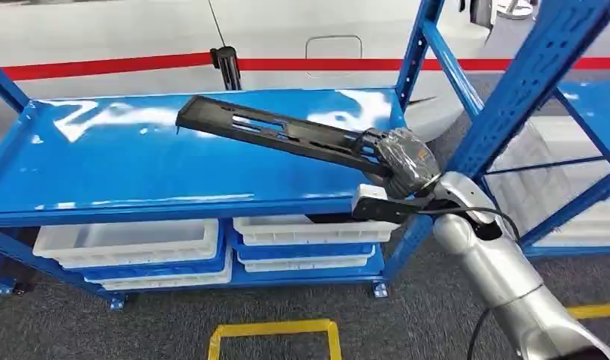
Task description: Take the parts from the cabinet and place them on the table.
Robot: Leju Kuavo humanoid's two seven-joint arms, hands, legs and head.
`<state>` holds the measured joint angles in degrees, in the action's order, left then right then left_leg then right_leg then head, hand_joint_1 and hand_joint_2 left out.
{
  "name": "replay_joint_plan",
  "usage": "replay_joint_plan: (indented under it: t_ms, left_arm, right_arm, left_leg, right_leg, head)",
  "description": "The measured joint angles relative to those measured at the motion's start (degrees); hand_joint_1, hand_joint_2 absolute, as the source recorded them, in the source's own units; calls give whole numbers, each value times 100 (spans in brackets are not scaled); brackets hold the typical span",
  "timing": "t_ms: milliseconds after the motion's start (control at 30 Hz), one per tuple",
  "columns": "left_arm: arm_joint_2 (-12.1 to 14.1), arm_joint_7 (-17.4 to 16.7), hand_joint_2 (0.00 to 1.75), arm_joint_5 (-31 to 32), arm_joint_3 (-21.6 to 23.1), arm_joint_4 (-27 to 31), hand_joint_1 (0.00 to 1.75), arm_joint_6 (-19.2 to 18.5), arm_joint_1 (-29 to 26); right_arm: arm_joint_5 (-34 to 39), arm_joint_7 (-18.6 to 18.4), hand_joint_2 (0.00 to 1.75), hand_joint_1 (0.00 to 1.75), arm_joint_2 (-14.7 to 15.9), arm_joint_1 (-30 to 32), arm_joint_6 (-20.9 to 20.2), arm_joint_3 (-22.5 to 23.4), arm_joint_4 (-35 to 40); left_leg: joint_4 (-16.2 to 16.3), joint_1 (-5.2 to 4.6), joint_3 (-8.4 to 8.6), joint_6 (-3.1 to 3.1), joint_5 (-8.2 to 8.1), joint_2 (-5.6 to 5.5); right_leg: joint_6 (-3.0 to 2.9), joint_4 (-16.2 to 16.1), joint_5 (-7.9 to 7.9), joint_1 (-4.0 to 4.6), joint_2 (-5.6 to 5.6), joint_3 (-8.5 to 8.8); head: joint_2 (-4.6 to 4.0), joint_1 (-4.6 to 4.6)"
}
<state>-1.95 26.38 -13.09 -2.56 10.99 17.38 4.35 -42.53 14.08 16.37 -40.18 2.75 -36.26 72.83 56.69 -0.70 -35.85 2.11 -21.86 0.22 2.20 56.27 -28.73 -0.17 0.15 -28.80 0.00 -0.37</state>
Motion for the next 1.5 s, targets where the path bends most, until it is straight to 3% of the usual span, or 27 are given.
replay_joint_plan:
  t_ms: [33,67,100,133,200,233,300,367,433,533,567,633,700,767,833,867,900,967,1067,1100,1167,1233,1267,1333,1400,1467,1500]
  left_arm:
    - [0,-2,175,2,0,0,0,2,-5]
    - [6,0,175,7,0,0,0,7,-24]
    - [11,0,175,7,2,0,0,9,-25]
    - [9,0,175,18,4,0,0,9,-35]
    - [4,0,175,17,7,0,0,9,-35]
    - [6,-2,175,20,7,0,0,9,-35]
    - [4,-7,175,44,7,0,0,9,-35]
    - [11,-7,175,48,9,0,0,9,-33]
    - [9,-7,175,52,9,0,0,9,-15]
    - [24,-7,175,63,15,0,0,9,-31]
    - [28,-9,175,70,17,0,0,11,-28]
    - [11,-11,175,98,28,0,0,11,-3]
    - [13,-20,175,103,35,0,0,11,-1]
    - [13,-35,175,109,35,0,0,13,0]
    - [13,-44,175,111,42,0,0,11,1]
    - [11,-48,175,116,44,0,0,11,4]
    - [7,-50,175,118,44,0,0,11,8]
    - [2,-61,175,120,46,0,0,11,21]
    - [2,-81,175,136,46,0,0,20,17]
    - [31,-92,175,138,46,-4,0,31,4]
    - [13,-94,175,162,48,-2,0,31,-1]
    - [17,-96,175,170,48,-2,0,31,1]
    - [17,-96,175,175,48,-2,0,33,1]
    - [20,-96,175,177,50,-2,0,39,7]
    - [20,-96,175,179,50,-2,0,44,13]
    - [24,-96,175,186,52,0,0,44,33]
    - [24,-98,175,186,52,0,0,44,44]
  right_arm:
    - [2,2,175,171,-2,1,0,4,0]
    - [2,2,175,171,0,4,-2,4,0]
    - [2,4,175,171,-2,-11,-2,4,0]
    - [2,7,175,171,-13,-7,-4,4,2]
    - [2,9,175,171,-20,-2,-4,4,2]
    - [2,11,175,171,-17,1,-4,4,0]
    - [2,11,175,171,-17,14,-4,4,2]
    - [2,11,175,171,-15,23,-4,7,2]
    - [2,13,175,171,-11,23,-4,26,13]
    - [15,35,175,171,-7,16,-4,28,26]
    - [20,37,175,171,6,27,-4,31,26]
    - [33,46,175,171,52,24,-4,37,26]
    - [44,55,175,171,81,29,-4,37,26]
    - [48,57,175,171,114,63,-4,39,26]
    - [50,70,175,171,135,90,-2,39,26]
    - [50,81,175,171,140,93,-2,39,26]
    - [52,87,175,171,142,90,-2,42,28]
    - [52,101,175,171,140,83,0,68,66]
    - [55,105,175,171,151,98,0,77,74]
    - [55,105,175,171,147,110,0,68,72]
    - [55,107,175,171,144,115,0,66,74]
    - [57,107,175,171,142,119,0,68,74]
    - [61,107,175,171,142,119,-2,66,74]
    - [63,107,175,171,144,137,-2,66,74]
    - [63,107,175,171,149,135,-2,70,74]
    - [72,107,175,171,172,130,0,98,112]
    - [74,107,175,171,175,128,0,98,122]
  left_leg:
    - [4,7,-15,-16,30,-6]
    - [6,-9,-53,-56,62,-22]
    - [83,33,-116,-91,-87,-43]
    - [299,60,-208,-123,-414,-38]
    - [1068,107,-420,-200,-1020,-40]
    - [1458,127,-506,-231,-1165,-39]
    - [1644,166,-406,-266,-930,-38]
    - [1020,207,107,-280,-494,-36]
    - [237,204,616,-276,-810,-53]
    - [122,103,611,-146,-740,-74]
    - [70,91,570,-57,-656,-62]
    - [9,121,473,66,-486,-23]
    - [13,106,311,118,-359,-14]
    - [20,84,124,132,-218,-9]
    - [26,74,-31,121,-102,-7]
    - [29,67,-124,102,-20,-8]
    - [31,65,-176,86,36,-9]
    - [40,28,-259,31,147,-8]
    - [-39,44,-315,-67,370,-16]
    - [-27,64,-371,-92,321,-33]
    - [373,99,-493,-157,-317,-41]
    - [1303,147,-678,-245,-939,-41]
    - [1658,164,-725,-281,-1012,-40]
    - [1729,221,-526,-329,-701,-37]
    - [995,258,78,-350,-387,-37]
    - [129,217,626,-344,-708,-73]
    - [106,212,618,-301,-734,-76]
  right_leg:
    - [-39,21,24,11,-3,-12]
    - [-121,-12,76,-68,-16,-99]
    - [-183,-10,127,-105,-37,-105]
    - [-288,-8,190,-109,-41,-168]
    - [-305,-1,291,-89,-44,-301]
    - [-293,9,345,-86,-45,-381]
    - [-262,58,441,-89,-45,-550]
    - [-203,144,503,-104,-42,-712]
    - [-139,184,569,-100,-45,-801]
    - [19,144,707,-114,-55,-806]
    - [81,103,777,-91,-44,-808]
    - [24,336,425,-82,-36,-963]
    - [-79,1148,-192,-80,-33,-1191]
    - [-34,1940,-455,-79,-33,-1326]
    - [75,1899,-253,-73,-32,-1109]
    - [128,1466,-36,-68,-32,-749]
    - [113,987,36,-53,-32,-391]
    - [-5,-62,-180,15,-31,293]
    - [-77,-88,-101,44,-24,142]
    - [-151,-130,-19,-136,-45,109]
    - [-288,-113,107,-108,-65,-4]
    - [-281,-106,242,-101,-77,-156]
    - [-268,-97,303,-102,-78,-240]
    - [-215,-45,414,-121,-78,-427]
    - [-150,45,481,-152,-72,-601]
    - [-58,127,543,-117,-78,-711]
    - [2,109,587,-115,-87,-726]
  head:
    - [0,-9]
    - [0,-5]
    - [0,-2]
    - [0,-44]
    - [0,-53]
    - [0,-57]
    - [0,-57]
    - [0,-57]
    - [0,-61]
    - [0,-83]
    - [0,-68]
    - [0,-66]
    - [0,-22]
    - [0,-13]
    - [0,-13]
    - [0,-13]
    - [-2,-15]
    - [0,-18]
    - [0,-31]
    - [-2,-11]
    - [0,-50]
    - [0,-50]
    - [0,-57]
    - [0,-55]
    - [0,-59]
    - [0,-59]
    - [0,-57]
